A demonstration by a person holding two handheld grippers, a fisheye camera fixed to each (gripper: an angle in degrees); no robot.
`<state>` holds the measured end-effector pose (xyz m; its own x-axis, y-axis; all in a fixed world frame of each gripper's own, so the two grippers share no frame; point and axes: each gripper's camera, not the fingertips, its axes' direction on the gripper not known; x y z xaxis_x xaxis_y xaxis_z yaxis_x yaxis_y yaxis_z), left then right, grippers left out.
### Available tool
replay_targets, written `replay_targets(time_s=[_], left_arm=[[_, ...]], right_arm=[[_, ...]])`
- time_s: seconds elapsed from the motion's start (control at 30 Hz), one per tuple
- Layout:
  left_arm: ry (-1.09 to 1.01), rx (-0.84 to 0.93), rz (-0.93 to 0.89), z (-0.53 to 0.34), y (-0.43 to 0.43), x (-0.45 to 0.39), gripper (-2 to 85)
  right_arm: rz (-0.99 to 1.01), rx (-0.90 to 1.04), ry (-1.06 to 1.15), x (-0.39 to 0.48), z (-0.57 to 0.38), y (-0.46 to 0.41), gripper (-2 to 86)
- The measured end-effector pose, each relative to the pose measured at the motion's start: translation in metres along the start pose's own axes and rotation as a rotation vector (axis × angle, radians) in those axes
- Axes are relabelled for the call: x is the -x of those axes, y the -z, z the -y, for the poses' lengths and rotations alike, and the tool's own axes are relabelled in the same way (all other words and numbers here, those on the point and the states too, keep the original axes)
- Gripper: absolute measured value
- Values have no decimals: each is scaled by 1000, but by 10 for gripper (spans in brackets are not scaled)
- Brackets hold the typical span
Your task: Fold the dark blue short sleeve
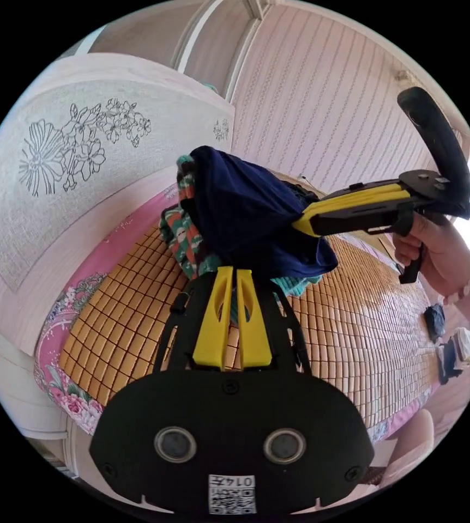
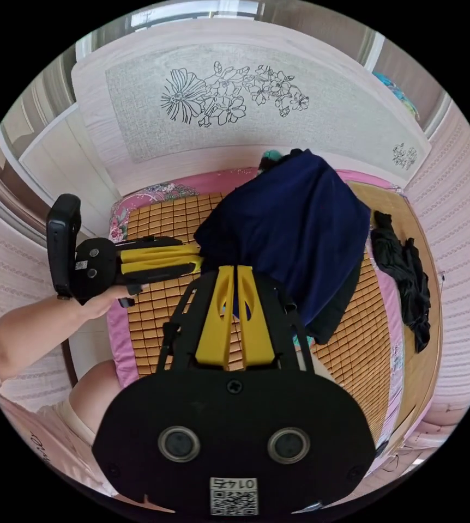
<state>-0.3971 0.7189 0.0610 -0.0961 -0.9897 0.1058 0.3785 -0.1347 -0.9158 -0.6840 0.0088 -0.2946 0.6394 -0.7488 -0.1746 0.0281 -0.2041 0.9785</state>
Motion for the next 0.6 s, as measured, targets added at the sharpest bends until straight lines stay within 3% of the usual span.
replay_targets(time_s=[0.2,0.37,0.5,0.6], left_arm=[[-167,-171,23,3,74,-29,-9],[-333,-317,-68,-35,158,-77,-10],[-327,-252,-187,-98,195,-96,-10],[-236,-84,-263,-172,188,-100,-10]], right_arm=[[-5,-246,-123,-75,-84,101,-2],[45,-412,-336,-122,-233,182,1],[83,-324,-506,-119,-347,180,2],[157,-150,-655,-91,-442,130,3]])
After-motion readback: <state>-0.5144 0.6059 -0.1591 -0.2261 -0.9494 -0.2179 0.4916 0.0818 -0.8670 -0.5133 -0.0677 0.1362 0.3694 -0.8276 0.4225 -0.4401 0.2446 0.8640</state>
